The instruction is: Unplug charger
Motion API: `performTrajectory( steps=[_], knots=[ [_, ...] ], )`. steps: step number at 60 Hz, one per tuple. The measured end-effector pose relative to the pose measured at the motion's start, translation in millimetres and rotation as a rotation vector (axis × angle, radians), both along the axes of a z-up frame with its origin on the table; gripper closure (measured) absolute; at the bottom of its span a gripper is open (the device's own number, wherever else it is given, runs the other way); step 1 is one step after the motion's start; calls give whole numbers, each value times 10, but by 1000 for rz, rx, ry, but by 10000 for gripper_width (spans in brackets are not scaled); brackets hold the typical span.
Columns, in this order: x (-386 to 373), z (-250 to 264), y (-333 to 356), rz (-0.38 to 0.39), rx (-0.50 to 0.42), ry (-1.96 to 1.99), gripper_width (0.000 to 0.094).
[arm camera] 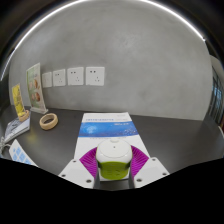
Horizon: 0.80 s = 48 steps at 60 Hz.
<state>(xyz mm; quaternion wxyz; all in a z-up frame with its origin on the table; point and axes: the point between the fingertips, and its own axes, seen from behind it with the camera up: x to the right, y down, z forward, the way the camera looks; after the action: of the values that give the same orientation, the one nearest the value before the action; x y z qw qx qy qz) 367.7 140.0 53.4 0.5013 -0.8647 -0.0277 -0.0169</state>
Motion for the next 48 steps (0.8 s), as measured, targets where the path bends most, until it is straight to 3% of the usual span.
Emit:
performTrajectory(
  steps=[12, 17, 23, 27, 30, 48],
  knots=[
    [-126, -70, 320, 99, -20, -16, 416],
    [-162, -143, 389, 100, -29, 19, 251],
    [-190, -186, 410, 95, -28, 42, 195],
    [-166, -136, 380, 71, -17, 32, 44],
    [-155, -100, 313, 53, -15, 22, 96],
    [-368, 418, -786, -91, 71, -3, 94]
  ],
)
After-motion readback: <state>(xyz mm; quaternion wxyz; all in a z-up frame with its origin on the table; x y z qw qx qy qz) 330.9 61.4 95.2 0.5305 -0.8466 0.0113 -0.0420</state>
